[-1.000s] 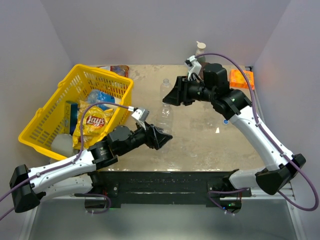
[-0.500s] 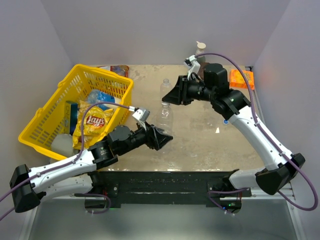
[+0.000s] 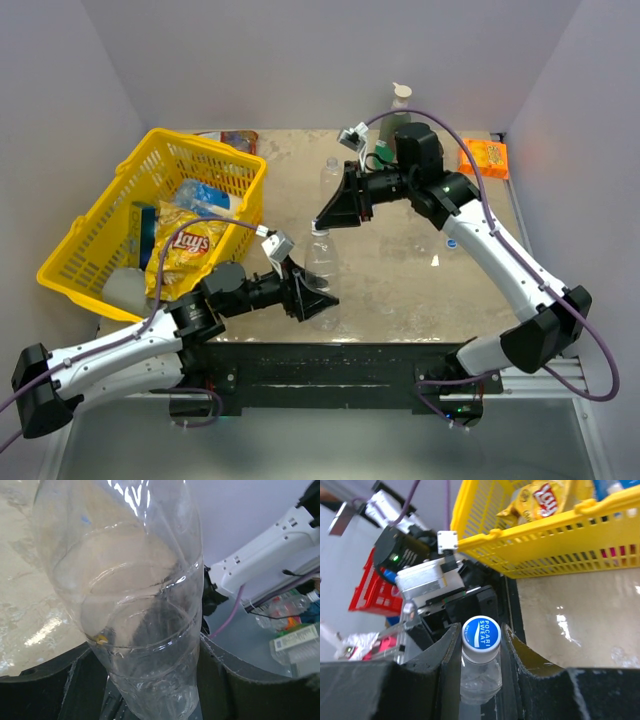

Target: Unscrew the bottle caps

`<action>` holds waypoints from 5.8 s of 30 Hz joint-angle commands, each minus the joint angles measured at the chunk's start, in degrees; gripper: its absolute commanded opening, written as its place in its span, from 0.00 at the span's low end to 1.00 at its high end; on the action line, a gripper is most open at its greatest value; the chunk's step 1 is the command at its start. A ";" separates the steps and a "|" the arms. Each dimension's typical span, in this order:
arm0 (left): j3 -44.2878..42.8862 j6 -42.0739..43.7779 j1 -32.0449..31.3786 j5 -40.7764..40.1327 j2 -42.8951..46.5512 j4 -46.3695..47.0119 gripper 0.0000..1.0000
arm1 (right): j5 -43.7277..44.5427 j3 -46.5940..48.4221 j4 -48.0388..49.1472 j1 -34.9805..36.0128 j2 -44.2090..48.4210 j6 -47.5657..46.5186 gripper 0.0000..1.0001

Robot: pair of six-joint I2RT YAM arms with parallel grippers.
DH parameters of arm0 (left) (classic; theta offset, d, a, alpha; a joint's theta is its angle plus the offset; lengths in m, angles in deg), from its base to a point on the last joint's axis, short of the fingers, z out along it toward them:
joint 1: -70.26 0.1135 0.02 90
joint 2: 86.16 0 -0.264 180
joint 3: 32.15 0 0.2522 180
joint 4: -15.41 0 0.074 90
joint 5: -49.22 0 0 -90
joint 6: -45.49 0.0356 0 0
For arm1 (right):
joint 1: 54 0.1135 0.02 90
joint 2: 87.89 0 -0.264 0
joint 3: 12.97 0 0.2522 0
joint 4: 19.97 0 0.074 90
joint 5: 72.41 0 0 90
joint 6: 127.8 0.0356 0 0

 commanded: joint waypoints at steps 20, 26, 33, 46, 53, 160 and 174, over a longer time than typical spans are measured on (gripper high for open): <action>-6.70 -2.64 2.46 -9.74 -4.40 -6.58 0.31 | 35.09 3.83 -2.21 1.93 8.86 6.10 0.70; -8.98 -2.20 1.66 -11.76 -7.92 -5.16 0.31 | 45.21 4.27 -5.63 5.80 8.17 8.21 0.55; -9.43 -1.93 1.66 -11.23 -8.72 -4.10 0.31 | 48.39 5.50 -8.72 8.88 5.27 8.13 0.52; -9.43 -2.64 1.57 -10.97 -9.16 -4.28 0.30 | 47.43 4.62 -6.26 10.11 5.53 7.86 0.51; -10.13 -2.46 1.57 -10.70 -10.21 -4.54 0.30 | 47.25 4.35 -5.12 10.81 5.27 7.78 0.49; -9.08 -1.58 2.72 -8.07 -8.98 -7.44 0.25 | 41.89 5.59 -10.12 7.73 3.95 4.61 0.55; -10.39 -0.97 1.93 -7.01 -10.65 -7.53 0.23 | 40.13 6.11 -7.84 8.62 2.19 4.79 0.54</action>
